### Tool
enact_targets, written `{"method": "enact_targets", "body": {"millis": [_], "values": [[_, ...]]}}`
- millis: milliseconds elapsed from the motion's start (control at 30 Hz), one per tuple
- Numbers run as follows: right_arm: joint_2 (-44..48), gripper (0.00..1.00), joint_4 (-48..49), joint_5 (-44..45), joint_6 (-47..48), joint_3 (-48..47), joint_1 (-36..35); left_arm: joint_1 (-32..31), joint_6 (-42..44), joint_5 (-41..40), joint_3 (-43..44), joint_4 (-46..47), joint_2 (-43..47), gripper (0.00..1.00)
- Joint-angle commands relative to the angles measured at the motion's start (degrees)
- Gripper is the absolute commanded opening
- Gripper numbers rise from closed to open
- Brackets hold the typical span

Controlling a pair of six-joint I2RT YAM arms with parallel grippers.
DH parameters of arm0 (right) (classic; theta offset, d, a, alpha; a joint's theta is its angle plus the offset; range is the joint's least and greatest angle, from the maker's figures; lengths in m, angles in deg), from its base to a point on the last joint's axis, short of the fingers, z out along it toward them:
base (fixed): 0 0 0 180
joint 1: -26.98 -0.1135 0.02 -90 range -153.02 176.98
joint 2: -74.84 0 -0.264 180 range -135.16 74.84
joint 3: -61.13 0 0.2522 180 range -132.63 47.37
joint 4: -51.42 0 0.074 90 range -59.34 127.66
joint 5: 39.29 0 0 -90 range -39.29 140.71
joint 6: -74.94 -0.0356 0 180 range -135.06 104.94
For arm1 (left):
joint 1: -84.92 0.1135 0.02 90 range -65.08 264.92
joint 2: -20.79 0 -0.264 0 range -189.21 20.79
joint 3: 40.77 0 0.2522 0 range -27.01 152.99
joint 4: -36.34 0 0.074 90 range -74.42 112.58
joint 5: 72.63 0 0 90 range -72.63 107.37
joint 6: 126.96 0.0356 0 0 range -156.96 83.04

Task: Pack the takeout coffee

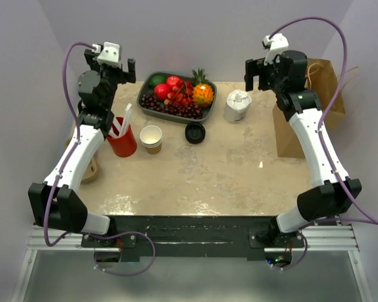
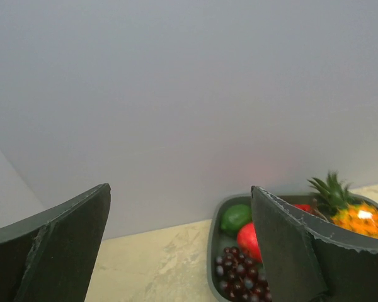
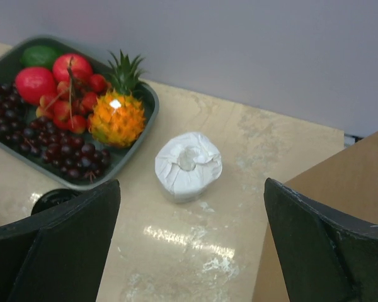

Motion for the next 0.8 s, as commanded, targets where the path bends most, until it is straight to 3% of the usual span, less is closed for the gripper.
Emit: {"method": "enact_targets", "body": {"millis": [0,233,367,767], "values": [[-0.9,0.99,-0.2,0.7,0.4,2.2,-0.2,-1.5,0.7,9.6,1.1,-3.9,1.6,0.95],[1.5,0.99,-1.8,-12.8,11.7,5.1,-0.1,-3.4,2.2,26.0,0.6,-13.3,3.7,0.97],[3.3,0.96,-2.8,-24.8,15.5,7.5,-0.4,-4.6,3.3,27.6,0.0,-18.2,5.1,0.96],[-3.3,0.79,-9.4,-28.3,20.8,4.9,-6.0,-6.6,10.6,34.9,-1.1,-37.5,8.3,0.88]]}}
